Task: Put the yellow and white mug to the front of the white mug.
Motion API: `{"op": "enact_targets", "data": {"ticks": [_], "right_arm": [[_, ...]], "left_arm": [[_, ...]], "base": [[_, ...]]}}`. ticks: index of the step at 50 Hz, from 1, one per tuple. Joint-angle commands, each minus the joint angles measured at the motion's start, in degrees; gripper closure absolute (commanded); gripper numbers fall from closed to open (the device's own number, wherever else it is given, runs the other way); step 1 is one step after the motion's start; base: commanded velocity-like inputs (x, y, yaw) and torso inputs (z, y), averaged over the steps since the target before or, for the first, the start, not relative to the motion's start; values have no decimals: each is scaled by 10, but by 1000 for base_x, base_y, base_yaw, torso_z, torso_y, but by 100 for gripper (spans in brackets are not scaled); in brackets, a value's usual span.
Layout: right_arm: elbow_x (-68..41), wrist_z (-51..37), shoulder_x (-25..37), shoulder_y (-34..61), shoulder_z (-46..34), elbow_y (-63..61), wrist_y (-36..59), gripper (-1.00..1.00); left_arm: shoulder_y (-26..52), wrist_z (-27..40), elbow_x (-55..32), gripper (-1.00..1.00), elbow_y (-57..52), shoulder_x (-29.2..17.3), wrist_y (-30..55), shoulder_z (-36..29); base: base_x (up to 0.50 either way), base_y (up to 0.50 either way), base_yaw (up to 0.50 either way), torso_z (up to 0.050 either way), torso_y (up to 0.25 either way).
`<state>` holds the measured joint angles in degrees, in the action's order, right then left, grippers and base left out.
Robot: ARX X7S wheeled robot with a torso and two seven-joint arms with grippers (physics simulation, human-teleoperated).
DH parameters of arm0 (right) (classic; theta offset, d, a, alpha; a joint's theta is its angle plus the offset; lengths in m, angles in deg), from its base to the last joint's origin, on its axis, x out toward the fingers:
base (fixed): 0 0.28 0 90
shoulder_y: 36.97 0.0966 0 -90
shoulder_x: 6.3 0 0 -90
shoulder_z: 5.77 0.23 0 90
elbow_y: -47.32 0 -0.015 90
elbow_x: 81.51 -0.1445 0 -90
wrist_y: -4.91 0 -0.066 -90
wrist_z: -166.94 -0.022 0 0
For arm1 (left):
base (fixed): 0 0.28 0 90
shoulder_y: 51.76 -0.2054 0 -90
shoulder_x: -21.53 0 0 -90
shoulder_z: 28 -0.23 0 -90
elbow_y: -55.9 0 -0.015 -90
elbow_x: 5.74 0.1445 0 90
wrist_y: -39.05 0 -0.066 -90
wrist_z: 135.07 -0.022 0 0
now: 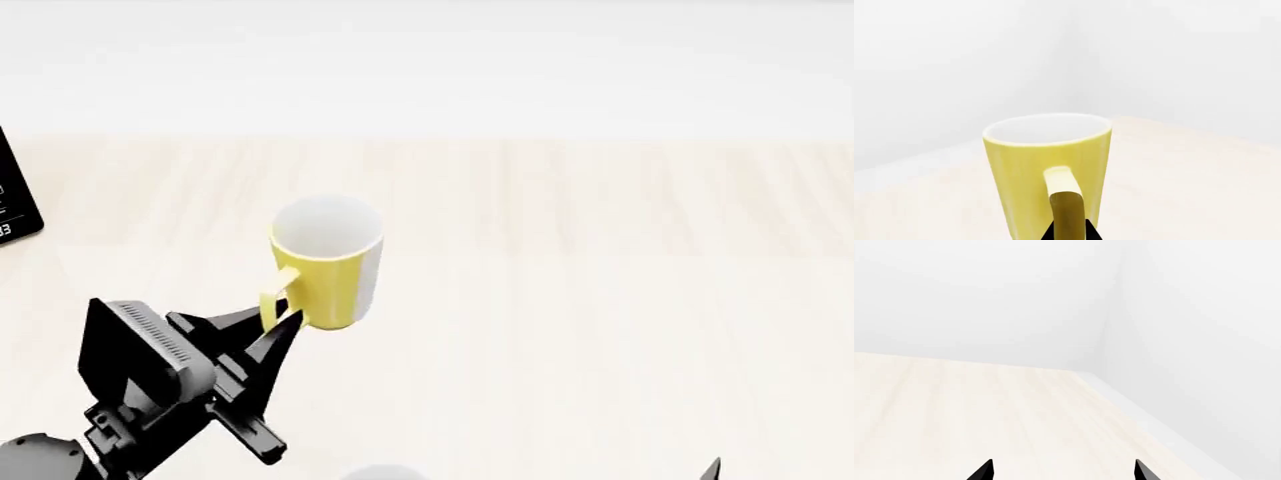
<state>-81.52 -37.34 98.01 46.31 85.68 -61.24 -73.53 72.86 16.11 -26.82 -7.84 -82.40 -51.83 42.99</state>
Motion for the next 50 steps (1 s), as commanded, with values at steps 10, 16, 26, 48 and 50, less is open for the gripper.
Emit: {"op": "enact_targets", "data": {"ticks": [10, 16, 26, 48, 50], "right_arm": [[-5, -4, 5, -3, -1, -4, -1, -100], [-5, -6, 6, -2, -2, -3, -1, -100], [-7, -8, 8, -3, -4, -4, -1, -100], [-1, -13, 10, 4, -17, 7, 1, -100], [-1, -14, 10, 4, -17, 7, 1, -100]], "left_arm": [[8, -63, -74, 100, -36, 11, 24, -2], [18, -68, -79, 100, -24, 14, 26, -2], [29, -128, -135, 100, -28, -8, 80, -2], [49, -273, -154, 100, -50, -90, 89, -29], [52, -269, -156, 100, -43, -85, 83, -23]], "base": [[0, 0, 0, 0, 1], [0, 0, 0, 0, 0], [0, 0, 0, 0, 0], [0, 0, 0, 0, 0], [0, 0, 0, 0, 0]]}}
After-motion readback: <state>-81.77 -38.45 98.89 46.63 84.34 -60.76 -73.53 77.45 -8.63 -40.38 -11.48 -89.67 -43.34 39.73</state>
